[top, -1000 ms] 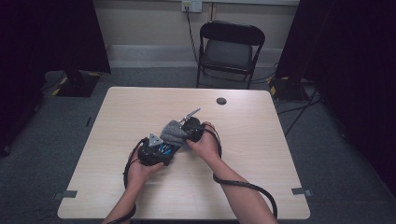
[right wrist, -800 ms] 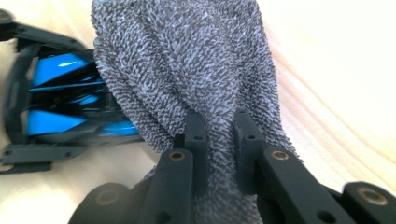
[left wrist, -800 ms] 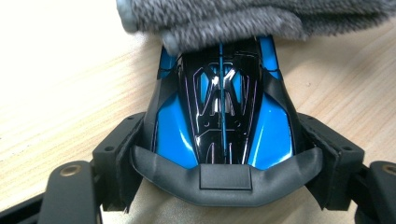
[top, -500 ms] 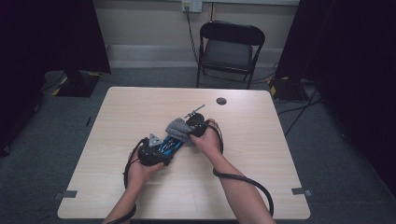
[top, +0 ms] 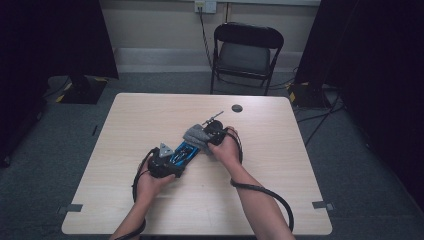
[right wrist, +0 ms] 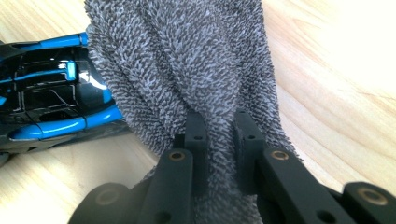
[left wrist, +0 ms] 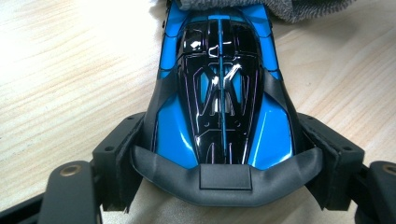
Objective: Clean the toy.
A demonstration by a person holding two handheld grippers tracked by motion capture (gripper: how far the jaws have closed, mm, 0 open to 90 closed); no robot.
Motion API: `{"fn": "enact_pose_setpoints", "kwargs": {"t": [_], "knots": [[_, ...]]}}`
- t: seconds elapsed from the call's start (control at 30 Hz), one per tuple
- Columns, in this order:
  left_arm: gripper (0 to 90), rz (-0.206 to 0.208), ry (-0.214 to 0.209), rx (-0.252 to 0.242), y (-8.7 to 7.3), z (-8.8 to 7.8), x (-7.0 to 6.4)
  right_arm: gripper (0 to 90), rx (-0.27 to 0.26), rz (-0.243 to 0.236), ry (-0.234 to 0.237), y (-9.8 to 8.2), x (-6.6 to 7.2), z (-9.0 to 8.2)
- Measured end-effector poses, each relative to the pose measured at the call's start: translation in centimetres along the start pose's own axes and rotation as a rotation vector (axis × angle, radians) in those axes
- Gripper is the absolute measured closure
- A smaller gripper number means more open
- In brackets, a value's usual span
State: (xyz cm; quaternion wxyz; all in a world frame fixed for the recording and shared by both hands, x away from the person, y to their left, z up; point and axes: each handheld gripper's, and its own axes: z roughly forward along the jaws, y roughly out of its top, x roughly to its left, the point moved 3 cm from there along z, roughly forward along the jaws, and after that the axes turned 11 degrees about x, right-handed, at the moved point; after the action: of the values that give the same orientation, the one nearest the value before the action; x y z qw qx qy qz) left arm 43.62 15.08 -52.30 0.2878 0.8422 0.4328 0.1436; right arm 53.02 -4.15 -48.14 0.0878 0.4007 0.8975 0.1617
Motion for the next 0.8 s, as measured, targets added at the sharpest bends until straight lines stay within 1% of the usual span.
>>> {"fn": "enact_pose_setpoints", "kwargs": {"t": [0.07,0.13,0.2,0.23,0.3,0.33,0.37,0.47,0.57,0.6,0.67,0.73,0.8], "knots": [[24.2,-0.001,-0.001,0.000,0.0,0.0,0.0,79.2,0.002,-0.002,-0.003,-0.2,-0.2,-0.1],[24.2,0.000,0.000,0.000,0.0,0.0,0.0,79.2,-0.004,-0.007,-0.020,-0.4,-0.5,-0.3],[24.2,0.000,0.000,0.000,0.0,0.0,0.0,79.2,-0.010,0.005,-0.013,-0.6,-0.9,-0.5],[24.2,0.000,0.000,0.000,0.0,0.0,0.0,79.2,-0.013,0.008,-0.018,-0.8,-1.1,-0.6],[24.2,0.000,-0.002,0.001,0.0,0.0,0.0,79.2,-0.016,0.008,-0.014,-1.0,-1.6,-0.9],[24.2,0.000,-0.002,0.001,0.0,0.0,0.0,79.2,-0.016,0.008,-0.014,-1.0,-1.6,-0.9],[24.2,0.000,-0.001,0.001,0.0,0.0,0.0,79.3,-0.017,0.009,-0.020,-1.1,-1.7,-1.0],[24.2,0.001,-0.001,0.001,0.0,0.0,0.0,79.2,-0.030,0.029,-0.017,-1.5,-2.4,-1.5],[24.2,-0.001,-0.002,0.001,0.0,0.0,0.0,79.2,-0.033,0.031,-0.026,-1.7,-2.6,-1.7],[24.2,-0.001,-0.003,0.001,0.0,0.0,0.0,79.2,-0.036,0.040,-0.020,-1.9,-2.8,-1.9],[24.2,-0.001,-0.001,0.000,0.0,0.0,0.0,79.3,-0.042,0.045,-0.024,-2.2,-3.1,-2.1],[24.2,0.000,0.000,0.000,0.0,0.0,0.0,79.2,-0.052,0.048,-0.017,-2.4,-3.3,-2.4],[24.2,-0.001,-0.001,0.001,0.0,0.0,0.0,79.3,-0.057,0.052,-0.022,-2.6,-3.4,-2.8]]}}
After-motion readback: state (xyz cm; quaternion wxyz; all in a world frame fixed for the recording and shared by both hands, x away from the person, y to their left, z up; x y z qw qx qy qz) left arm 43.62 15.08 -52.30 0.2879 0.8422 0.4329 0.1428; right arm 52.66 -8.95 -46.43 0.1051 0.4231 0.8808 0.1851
